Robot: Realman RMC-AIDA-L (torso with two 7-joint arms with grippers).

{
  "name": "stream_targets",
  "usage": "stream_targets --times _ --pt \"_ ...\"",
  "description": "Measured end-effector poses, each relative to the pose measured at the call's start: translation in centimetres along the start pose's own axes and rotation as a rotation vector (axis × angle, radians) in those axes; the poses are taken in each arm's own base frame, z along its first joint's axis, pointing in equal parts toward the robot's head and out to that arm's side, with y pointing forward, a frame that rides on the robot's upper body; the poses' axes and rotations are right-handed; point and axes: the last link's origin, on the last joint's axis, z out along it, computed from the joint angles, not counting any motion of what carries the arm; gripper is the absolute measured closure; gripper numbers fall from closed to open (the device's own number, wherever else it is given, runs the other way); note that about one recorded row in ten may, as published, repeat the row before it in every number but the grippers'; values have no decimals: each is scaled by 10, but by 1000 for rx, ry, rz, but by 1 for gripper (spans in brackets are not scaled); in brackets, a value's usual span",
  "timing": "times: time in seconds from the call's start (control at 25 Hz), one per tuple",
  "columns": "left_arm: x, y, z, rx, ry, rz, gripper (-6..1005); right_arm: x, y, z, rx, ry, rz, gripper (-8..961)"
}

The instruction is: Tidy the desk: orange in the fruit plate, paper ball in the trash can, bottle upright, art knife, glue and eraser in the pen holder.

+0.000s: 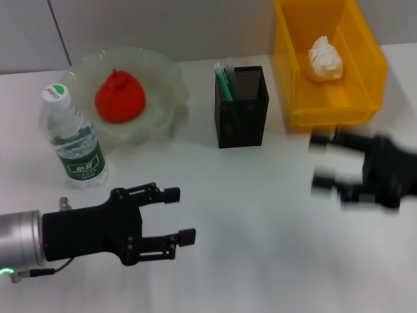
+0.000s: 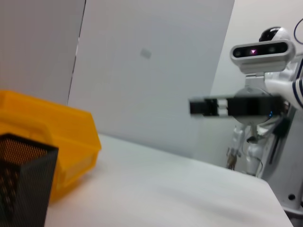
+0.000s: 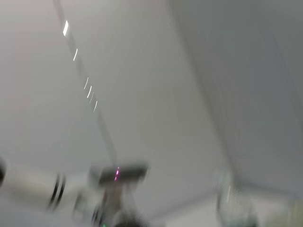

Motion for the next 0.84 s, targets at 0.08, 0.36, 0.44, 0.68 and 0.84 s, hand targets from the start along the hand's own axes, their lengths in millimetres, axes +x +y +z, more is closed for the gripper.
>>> stream_targets --times 0.08,0.36,0.44,0.68,0.84 --pt "-3 0 4 -6 -28 -5 197 11 2 -3 -15 92 -4 135" --pt "-4 -2 11 -26 -82 1 197 33 -2 -3 8 236 -41 135" --pt "-4 -3 10 -22 -85 8 197 34 -2 -2 4 244 -42 135" --pt "-3 -5 8 -16 -90 13 197 33 -4 -1 6 260 -50 135" --pt "-3 -5 8 -18 -90 15 197 32 -6 1 2 261 -56 135"
